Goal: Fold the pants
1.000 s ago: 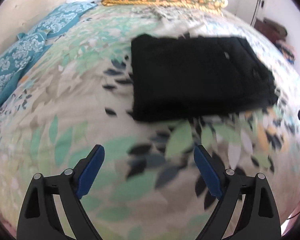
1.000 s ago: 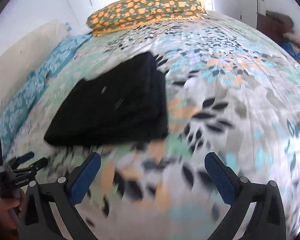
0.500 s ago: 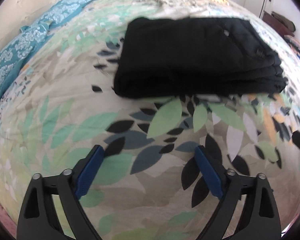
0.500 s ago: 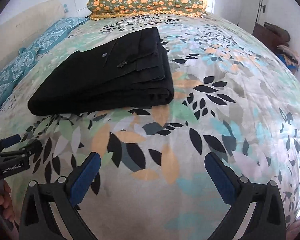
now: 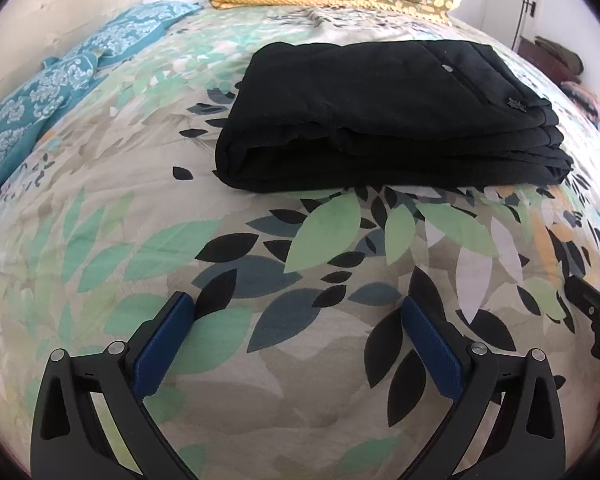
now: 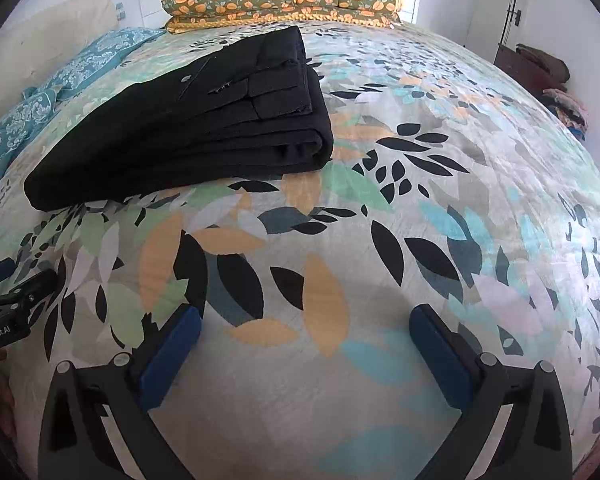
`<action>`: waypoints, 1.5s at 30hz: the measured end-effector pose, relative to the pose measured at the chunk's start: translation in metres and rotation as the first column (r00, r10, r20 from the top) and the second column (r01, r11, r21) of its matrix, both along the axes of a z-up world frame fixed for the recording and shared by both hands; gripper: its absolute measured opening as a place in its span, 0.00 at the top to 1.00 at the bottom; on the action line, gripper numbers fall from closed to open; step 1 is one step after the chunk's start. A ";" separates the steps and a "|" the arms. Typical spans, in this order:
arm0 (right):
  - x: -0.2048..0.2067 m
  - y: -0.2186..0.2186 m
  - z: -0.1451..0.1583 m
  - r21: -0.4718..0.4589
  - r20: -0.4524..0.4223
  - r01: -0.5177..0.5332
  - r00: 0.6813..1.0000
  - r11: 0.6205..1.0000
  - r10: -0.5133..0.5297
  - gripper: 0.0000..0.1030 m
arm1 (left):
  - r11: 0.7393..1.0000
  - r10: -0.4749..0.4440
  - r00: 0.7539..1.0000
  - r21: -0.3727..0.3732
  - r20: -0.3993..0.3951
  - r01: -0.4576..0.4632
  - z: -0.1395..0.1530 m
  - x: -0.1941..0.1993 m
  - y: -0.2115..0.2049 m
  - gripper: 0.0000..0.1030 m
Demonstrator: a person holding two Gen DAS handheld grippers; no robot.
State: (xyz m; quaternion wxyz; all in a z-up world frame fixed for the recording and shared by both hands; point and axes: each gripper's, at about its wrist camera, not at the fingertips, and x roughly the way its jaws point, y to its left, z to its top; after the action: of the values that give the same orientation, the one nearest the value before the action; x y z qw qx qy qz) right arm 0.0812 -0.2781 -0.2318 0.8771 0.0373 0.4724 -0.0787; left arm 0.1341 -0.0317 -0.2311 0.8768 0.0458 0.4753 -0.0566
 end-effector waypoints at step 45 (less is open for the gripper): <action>-0.015 0.010 0.076 -0.083 0.010 0.012 1.000 0.996 -0.011 0.00 | 1.000 0.009 0.999 -0.024 0.047 -0.008 0.095 -0.025 0.001 0.00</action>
State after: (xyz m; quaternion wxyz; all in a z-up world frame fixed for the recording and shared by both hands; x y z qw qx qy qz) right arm 0.0667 -0.2678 -0.1557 0.8795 0.0037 0.4645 -0.1032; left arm 0.1092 -0.0307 -0.1358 0.8884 0.0347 0.4542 -0.0574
